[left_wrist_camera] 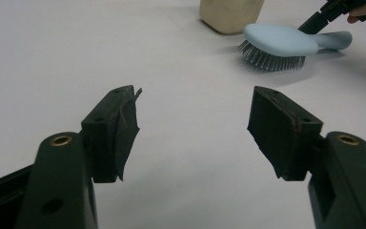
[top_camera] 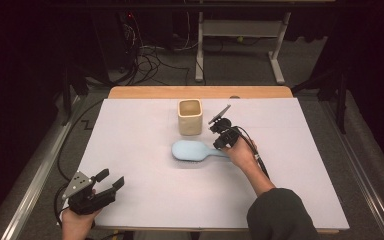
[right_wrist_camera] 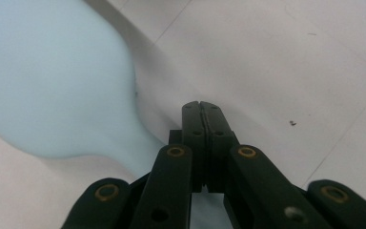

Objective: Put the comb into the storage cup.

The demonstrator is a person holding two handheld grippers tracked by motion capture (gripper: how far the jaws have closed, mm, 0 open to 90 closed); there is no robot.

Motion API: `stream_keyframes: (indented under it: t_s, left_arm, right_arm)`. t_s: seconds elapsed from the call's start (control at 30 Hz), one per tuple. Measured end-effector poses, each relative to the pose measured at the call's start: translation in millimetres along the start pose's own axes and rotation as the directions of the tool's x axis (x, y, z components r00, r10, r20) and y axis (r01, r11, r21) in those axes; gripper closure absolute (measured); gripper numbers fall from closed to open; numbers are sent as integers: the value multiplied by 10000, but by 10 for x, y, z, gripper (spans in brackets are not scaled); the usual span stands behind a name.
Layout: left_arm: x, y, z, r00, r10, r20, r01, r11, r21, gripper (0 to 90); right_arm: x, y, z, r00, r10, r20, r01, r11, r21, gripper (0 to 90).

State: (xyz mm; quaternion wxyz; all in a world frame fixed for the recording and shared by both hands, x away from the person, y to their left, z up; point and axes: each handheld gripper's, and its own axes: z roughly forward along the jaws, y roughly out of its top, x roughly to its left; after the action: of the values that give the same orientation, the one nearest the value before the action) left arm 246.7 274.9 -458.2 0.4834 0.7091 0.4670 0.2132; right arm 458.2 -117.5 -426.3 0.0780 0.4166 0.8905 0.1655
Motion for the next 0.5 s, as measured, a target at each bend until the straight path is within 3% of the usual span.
stream_keyframes:
  t_s: [0.5]
  left_arm:
    - [-4, 1, 7, 10000, -19, 2, 19, 10000, 15, 345]
  right_arm:
    - [148, -103, -50, 9979, -509, -393, 507, 9987, -55, 900]
